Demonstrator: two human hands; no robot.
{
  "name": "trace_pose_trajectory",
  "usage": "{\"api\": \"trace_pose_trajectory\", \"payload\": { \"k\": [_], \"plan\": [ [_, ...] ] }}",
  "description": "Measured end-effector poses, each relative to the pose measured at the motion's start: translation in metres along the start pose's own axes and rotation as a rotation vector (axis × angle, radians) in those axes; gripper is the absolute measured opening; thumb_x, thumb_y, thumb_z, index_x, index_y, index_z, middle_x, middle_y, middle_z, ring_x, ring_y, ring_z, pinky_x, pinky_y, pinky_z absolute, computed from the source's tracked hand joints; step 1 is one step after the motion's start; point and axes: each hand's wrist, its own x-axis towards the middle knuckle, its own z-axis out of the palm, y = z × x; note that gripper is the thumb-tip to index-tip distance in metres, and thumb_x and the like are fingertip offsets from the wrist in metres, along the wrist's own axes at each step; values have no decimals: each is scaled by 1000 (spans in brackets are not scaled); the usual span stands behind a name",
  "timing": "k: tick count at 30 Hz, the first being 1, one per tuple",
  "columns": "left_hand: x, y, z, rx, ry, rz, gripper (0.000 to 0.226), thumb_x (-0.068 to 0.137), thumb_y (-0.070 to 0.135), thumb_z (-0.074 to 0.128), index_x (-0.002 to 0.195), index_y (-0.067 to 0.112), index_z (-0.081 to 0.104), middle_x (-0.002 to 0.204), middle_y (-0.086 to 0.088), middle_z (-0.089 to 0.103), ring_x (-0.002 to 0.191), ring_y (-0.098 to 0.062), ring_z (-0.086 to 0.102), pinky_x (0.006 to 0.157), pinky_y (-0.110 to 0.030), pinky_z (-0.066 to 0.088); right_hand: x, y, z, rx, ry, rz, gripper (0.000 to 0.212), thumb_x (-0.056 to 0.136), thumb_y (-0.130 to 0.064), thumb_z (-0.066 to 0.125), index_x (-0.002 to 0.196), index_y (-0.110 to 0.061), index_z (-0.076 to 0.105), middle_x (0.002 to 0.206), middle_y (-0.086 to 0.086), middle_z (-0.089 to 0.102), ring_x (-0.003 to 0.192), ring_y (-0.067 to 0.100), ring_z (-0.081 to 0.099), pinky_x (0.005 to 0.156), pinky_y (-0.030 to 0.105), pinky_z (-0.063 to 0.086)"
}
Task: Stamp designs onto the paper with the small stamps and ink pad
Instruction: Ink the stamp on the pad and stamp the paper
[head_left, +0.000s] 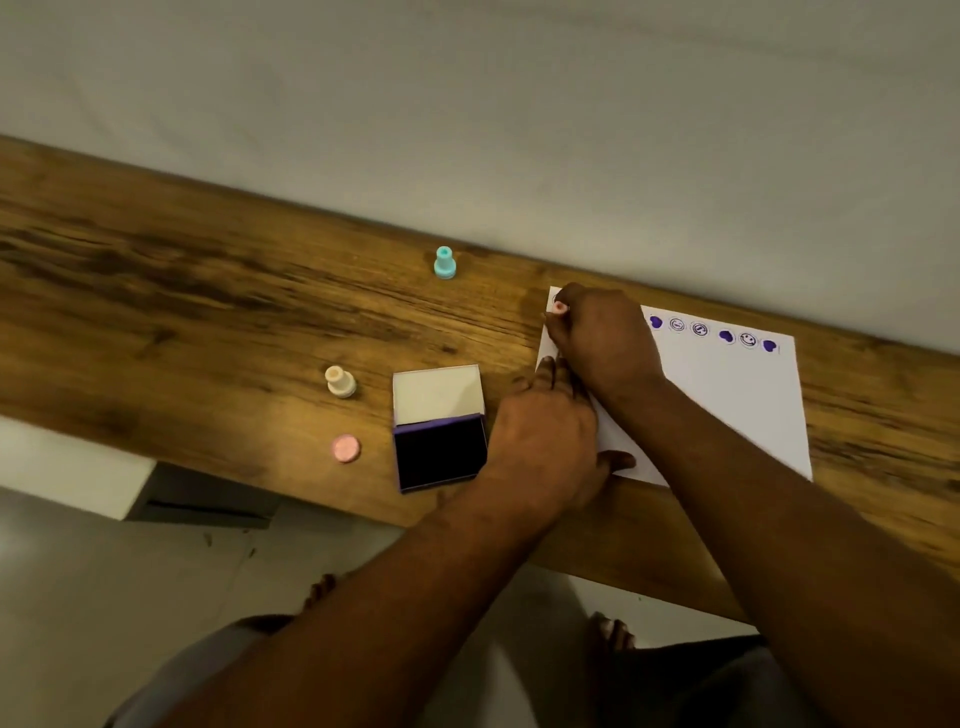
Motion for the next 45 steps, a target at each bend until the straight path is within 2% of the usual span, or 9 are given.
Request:
{"api": "trace_pose_trajectory", "payload": {
  "k": [5,10,21,23,26,28,30,40,45],
  "plan": [
    [-4,-1,-5,-18,-13,11,102,95,80,38,165,9,21,173,-15,20,160,-34,16,128,-49,14,-1,-5,4,-49,48,24,30,100,-32,59,116,-9,70,107,19,74,99,39,66,78,39,49],
    [-5,-5,-1,-19,-18,14,106,94,83,35,167,10,11,175,-13,10,162,-30,7,128,-49,10,-3,-2,4,27,66,62,34,100,-37,61,120,-10,70,110,17,74,100,36,68,81,38,51],
    [-3,-3,1,-14,-7,1,108,93,85,31,167,10,9,175,-14,10,162,-30,9,128,-49,9,-3,2,3,82,28,59,33,95,-41,69,114,-14,74,106,11,76,98,31,69,80,35,52],
    [-3,-3,2,5,-6,-4,110,93,86,28,167,9,5,175,-14,6,162,-31,8,128,-49,9,-3,6,-6,266,88,95,30,90,-40,76,106,-15,78,97,8,78,91,24,72,81,33,54],
    [0,-2,4,-5,-23,-33,112,91,87,29,167,10,2,176,-12,1,162,-31,7,128,-50,8,2,21,-28,812,381,314,25,88,-37,79,97,-14,80,79,-3,75,70,9,67,70,28,54],
    [2,-1,5,-18,-33,-51,112,90,88,29,167,11,2,176,-11,3,162,-31,8,128,-52,8,2,34,-34,1198,381,520,28,89,-40,79,95,-12,79,68,-8,66,59,7,56,58,24,49],
    [3,0,7,-4,-18,-52,113,90,89,28,167,11,3,176,-12,5,162,-32,10,127,-54,11,-3,41,-32,1403,288,657,27,89,-37,79,94,-11,78,62,-8,60,55,7,49,54,19,46],
    [-2,-10,1,19,47,-36,109,90,89,24,168,14,7,176,-10,5,162,-30,8,127,-56,13,-8,37,-35,1489,187,671,22,87,-33,82,97,-14,80,80,-4,73,63,5,57,60,18,50],
    [-18,-25,-7,-3,118,-23,105,89,89,22,167,18,18,175,-6,16,161,-27,16,127,-51,14,-9,36,-39,1496,192,674,18,89,-32,81,95,-15,79,80,-4,72,63,5,56,60,19,49]
  ]
}}
